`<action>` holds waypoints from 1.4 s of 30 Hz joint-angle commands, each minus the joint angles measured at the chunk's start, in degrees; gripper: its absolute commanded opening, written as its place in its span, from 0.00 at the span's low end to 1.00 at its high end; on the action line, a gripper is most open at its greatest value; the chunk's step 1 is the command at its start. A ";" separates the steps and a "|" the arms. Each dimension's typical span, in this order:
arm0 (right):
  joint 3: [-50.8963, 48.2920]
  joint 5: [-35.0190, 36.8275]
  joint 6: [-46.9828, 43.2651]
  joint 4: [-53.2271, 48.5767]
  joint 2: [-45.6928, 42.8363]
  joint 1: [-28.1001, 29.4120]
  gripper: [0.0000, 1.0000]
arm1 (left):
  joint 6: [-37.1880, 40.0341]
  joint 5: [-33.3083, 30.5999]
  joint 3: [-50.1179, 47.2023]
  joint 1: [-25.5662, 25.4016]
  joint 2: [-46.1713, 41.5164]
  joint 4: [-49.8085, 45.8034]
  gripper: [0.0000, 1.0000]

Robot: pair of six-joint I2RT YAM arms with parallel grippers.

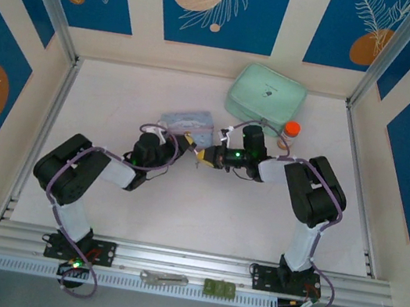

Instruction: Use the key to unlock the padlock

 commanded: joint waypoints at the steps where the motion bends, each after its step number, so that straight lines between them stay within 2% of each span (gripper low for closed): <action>1: 3.55 8.34 3.50 9.72 -1.48 -1.35 0.00 | 3.43 17.14 0.41 -5.78 -3.23 -0.86 0.00; 6: 4.41 9.05 7.15 9.23 -1.25 -0.74 0.00 | 6.45 16.71 0.21 -5.87 -4.40 -3.08 0.00; 13: 4.42 11.23 12.14 12.50 0.86 2.13 0.00 | 3.13 16.67 0.18 -6.45 0.07 5.21 0.00; 18: 4.06 11.92 16.09 17.17 2.86 2.16 0.00 | 0.94 15.99 0.15 -7.15 2.16 11.24 0.00; 22: 4.62 12.09 16.96 18.22 4.11 1.86 0.00 | 0.29 16.65 0.62 -7.69 2.54 12.58 0.00; 26: 4.60 10.12 17.58 21.41 5.22 0.60 0.00 | -0.40 16.65 -0.14 -7.56 2.45 13.76 0.00; 33: 6.61 0.58 16.80 23.10 7.70 -1.79 0.00 | -3.00 20.00 -0.60 -5.80 5.15 21.64 0.00; 42: 6.37 -1.70 16.35 21.05 7.47 -3.37 0.00 | -1.37 25.46 -0.20 -4.11 5.26 21.64 0.00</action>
